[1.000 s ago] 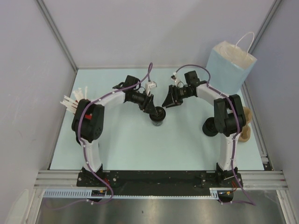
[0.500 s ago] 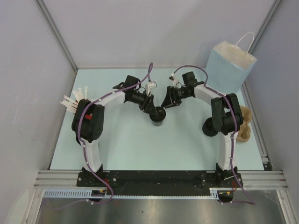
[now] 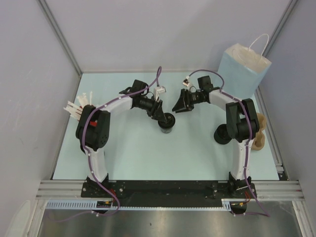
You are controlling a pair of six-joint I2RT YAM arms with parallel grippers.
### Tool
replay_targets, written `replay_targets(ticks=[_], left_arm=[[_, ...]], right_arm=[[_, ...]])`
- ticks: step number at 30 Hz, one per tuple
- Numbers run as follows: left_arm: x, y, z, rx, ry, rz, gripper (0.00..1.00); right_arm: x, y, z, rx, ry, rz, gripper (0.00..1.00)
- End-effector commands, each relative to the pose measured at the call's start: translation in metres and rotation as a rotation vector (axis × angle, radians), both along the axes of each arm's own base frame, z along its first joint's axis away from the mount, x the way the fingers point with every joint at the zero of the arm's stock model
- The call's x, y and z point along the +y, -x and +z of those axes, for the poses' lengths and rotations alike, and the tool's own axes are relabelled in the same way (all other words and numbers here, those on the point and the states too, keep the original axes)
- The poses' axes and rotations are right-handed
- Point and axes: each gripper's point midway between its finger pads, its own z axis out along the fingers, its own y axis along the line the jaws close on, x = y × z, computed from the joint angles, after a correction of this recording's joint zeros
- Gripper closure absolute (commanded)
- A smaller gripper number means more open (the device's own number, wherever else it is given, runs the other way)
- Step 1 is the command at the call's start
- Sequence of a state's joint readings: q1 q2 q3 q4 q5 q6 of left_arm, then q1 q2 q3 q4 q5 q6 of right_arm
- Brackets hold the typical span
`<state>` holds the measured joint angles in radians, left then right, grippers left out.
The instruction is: Pack the takeout coffee
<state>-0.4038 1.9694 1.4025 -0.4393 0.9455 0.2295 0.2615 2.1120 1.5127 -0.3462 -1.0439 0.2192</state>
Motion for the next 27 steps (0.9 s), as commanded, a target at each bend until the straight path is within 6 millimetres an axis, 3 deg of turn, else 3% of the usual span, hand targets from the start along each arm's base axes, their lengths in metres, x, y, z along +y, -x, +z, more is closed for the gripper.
replay_targets(ticks=[1, 11, 21, 27], left_arm=[[0.024, 0.011, -0.067, 0.025, -0.24, 0.016, 0.68], [0.026, 0.012, -0.067, 0.024, -0.246, 0.017, 0.68], [0.03, 0.012, -0.071, 0.028, -0.261, 0.022, 0.69], [0.037, 0.01, -0.076, 0.023, -0.308, 0.027, 0.71]], right_arm=[[0.009, 0.006, 0.032, -0.038, -0.08, 0.038, 0.48], [0.024, 0.031, 0.022, -0.014, -0.072, 0.115, 0.53], [0.021, 0.039, 0.004, 0.0, -0.026, 0.138, 0.64], [0.017, 0.047, -0.018, -0.013, 0.069, 0.156, 0.66]])
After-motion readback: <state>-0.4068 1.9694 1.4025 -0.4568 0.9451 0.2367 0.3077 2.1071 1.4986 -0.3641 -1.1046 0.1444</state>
